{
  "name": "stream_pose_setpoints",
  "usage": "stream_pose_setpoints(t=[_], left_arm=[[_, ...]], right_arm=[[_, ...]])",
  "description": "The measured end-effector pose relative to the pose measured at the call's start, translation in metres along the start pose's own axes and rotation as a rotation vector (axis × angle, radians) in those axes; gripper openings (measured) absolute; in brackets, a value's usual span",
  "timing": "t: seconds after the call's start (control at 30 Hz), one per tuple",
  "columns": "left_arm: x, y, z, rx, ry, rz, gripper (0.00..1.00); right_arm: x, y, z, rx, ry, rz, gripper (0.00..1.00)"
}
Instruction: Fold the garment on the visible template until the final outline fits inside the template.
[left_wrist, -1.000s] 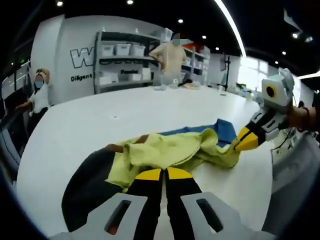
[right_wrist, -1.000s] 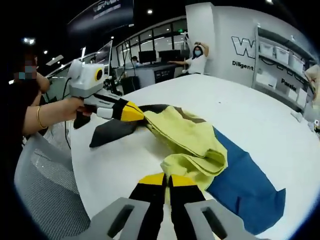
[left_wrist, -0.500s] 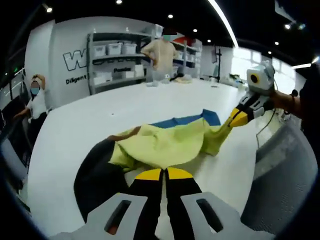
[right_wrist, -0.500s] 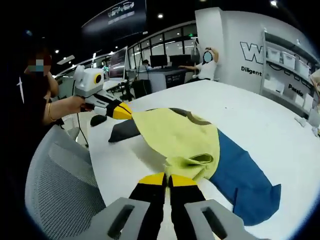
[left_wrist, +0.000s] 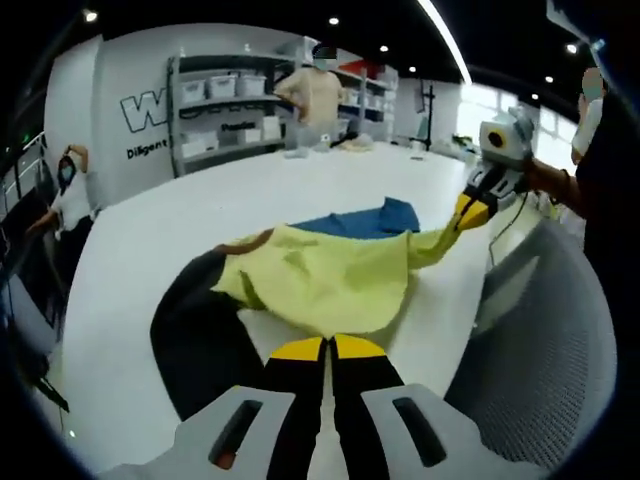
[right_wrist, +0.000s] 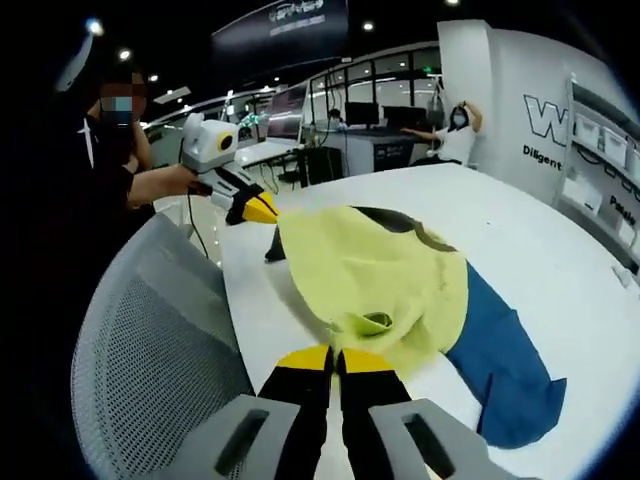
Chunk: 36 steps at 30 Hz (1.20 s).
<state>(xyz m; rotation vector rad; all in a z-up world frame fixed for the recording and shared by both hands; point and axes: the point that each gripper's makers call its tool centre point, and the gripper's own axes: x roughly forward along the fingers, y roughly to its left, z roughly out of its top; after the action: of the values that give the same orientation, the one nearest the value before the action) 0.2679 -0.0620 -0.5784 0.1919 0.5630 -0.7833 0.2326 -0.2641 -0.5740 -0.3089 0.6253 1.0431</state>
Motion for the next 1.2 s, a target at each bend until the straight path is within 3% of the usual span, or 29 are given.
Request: stream_pose_setpoints(t=[0.27,0.6,0.8,0.9,1.07,1.2], left_arm=[[-0.014,-0.005,-0.025,-0.025,0.048,0.004,0.0],[-0.032,-0.016,-0.064,-0.046,0.171,-0.007,0.0],[-0.038,-0.019,-0.075,-0.06,0.208,-0.001,0.0],[-0.04,-0.024,-0.088,-0.055,0.28,-0.002,0.0],[-0.043,-0.024,-0.095,-0.066,0.313,0.008,0.0],[-0.048,-0.018,-0.113,-0.107,0.386,0.046,0.0]], right_arm=[[-0.005,0.001,-0.021,-0.034,0.069,0.004,0.0],[-0.005,0.016,-0.052,-0.052,0.166,0.055,0.0],[-0.002,0.022,-0.068,-0.064,0.226,0.067,0.0],[-0.002,0.024,-0.07,-0.067,0.239,0.063,0.0],[-0.003,0.028,-0.074,-0.047,0.25,0.067,0.0],[-0.003,0.029,-0.084,-0.026,0.284,0.072,0.0]])
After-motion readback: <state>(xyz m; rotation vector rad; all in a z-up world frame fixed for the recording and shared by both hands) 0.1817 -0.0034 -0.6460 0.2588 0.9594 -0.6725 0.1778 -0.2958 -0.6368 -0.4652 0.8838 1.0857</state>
